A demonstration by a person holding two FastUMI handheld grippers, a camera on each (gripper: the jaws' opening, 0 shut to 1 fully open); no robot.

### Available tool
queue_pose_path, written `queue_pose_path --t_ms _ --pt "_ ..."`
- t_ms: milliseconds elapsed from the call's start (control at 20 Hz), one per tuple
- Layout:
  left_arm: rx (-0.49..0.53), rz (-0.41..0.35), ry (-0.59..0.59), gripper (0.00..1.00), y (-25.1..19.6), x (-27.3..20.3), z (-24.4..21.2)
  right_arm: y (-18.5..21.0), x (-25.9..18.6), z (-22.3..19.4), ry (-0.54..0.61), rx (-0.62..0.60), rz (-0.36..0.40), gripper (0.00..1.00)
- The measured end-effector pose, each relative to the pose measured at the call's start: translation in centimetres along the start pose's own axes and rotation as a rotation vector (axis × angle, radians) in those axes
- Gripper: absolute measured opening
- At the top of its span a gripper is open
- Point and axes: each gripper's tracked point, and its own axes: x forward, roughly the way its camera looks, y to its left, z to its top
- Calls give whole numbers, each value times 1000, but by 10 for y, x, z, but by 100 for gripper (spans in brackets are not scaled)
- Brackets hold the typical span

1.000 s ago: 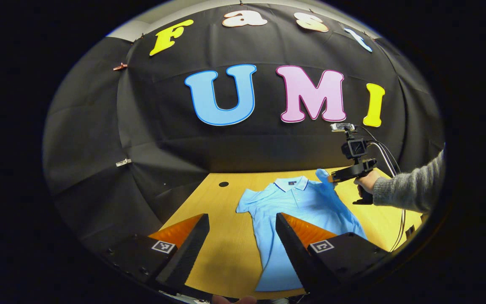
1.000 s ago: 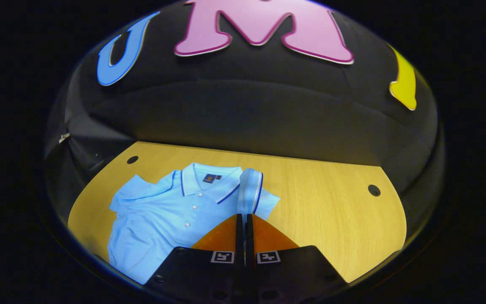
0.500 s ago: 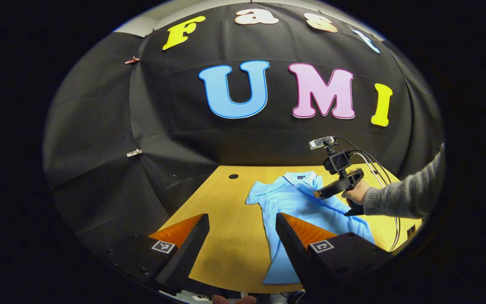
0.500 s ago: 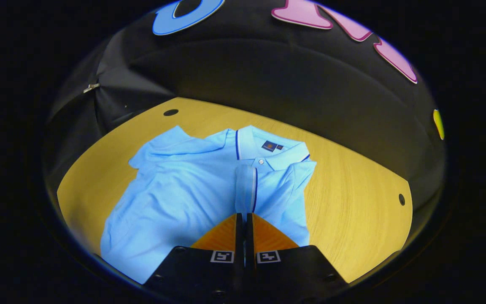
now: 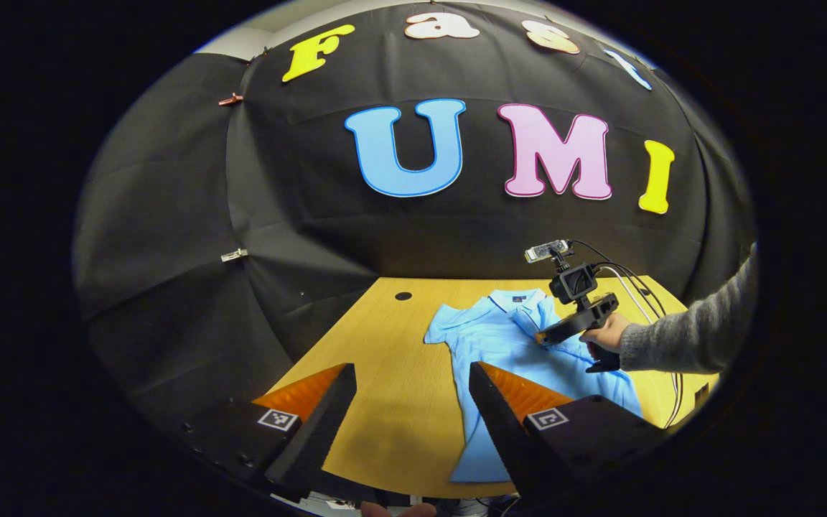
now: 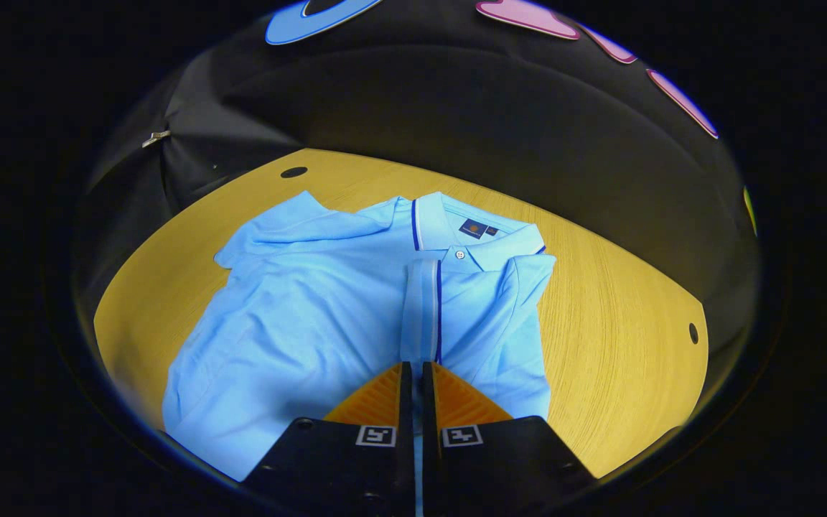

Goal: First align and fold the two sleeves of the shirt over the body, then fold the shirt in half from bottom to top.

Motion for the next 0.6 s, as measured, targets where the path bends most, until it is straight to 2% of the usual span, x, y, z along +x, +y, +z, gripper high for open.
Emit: queue_pose_path --t_ms 250,300,350,400,600 --pt "5 4 -4 100 1 0 1 2 -2 -5 8 40 8 26" --pt "6 3 -3 100 2 -1 2 2 -2 -5 8 45 9 20" --pt "8 3 -4 100 1 0 2 1 -3 -5 6 49 9 29" --pt "9 2 -6 100 1 0 3 1 -3 -5 4 52 7 22" --pt "15 -8 -7 100 -2 7 6 1 -7 -1 -18 90 20 44"
